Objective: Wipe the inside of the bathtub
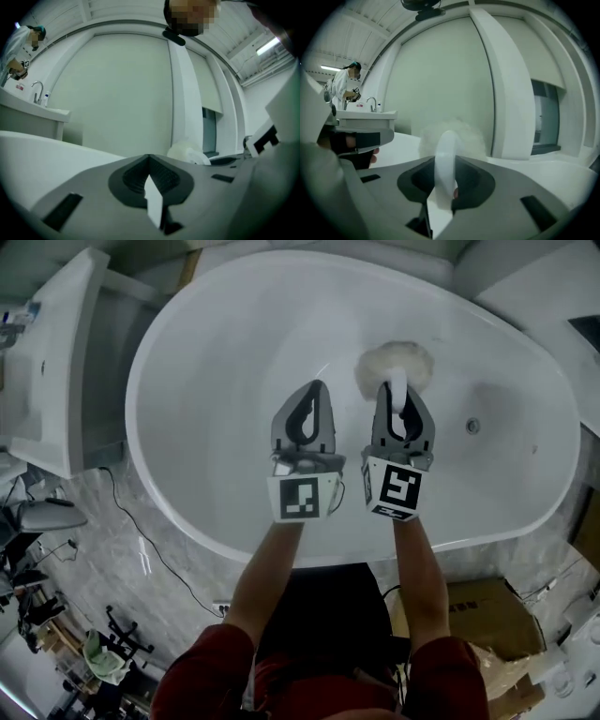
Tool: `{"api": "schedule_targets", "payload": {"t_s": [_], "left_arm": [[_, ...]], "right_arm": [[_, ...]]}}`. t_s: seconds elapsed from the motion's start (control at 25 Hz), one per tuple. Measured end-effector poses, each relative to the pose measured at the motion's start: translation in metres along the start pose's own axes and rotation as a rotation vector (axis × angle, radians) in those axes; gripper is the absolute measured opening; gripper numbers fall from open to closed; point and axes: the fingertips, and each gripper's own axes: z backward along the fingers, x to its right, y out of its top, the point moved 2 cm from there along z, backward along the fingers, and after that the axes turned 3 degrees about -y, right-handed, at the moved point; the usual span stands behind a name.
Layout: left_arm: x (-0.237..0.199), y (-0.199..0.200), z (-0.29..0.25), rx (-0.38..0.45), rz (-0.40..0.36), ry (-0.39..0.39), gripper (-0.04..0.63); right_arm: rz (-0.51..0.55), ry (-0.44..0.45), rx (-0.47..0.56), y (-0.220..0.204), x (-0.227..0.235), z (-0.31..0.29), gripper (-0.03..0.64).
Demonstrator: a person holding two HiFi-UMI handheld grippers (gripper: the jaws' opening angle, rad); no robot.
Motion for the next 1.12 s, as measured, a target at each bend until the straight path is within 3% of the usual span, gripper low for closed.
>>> {"api": "schedule_targets", "payload": {"t_s": [0.32, 0.6, 0.84, 1.12], "left_arm": [[0.106, 0.079, 0.088, -0.012, -0.044, -0.119, 0.015], [0.177, 0.165, 0.165, -0.017, -0.121, -0.175, 0.015], [0.21, 0.238, 0.241, 0.038, -0.157, -0.192, 0.015], [0.221, 0.278, 0.325, 0.061, -0.19, -0.212, 0.015]], "right_arm": [[-0.044, -0.084, -0.012, 0.058, 0.055, 0.161, 0.094], [-0.125, -0.092, 0.054, 0.153, 0.084, 0.282, 0.094], [-0.122, -0.077, 0.137, 0.229, 0.092, 0.38, 0.094], [-0.118, -0.073, 0.192, 0.261, 0.078, 0.468, 0.094]]}}
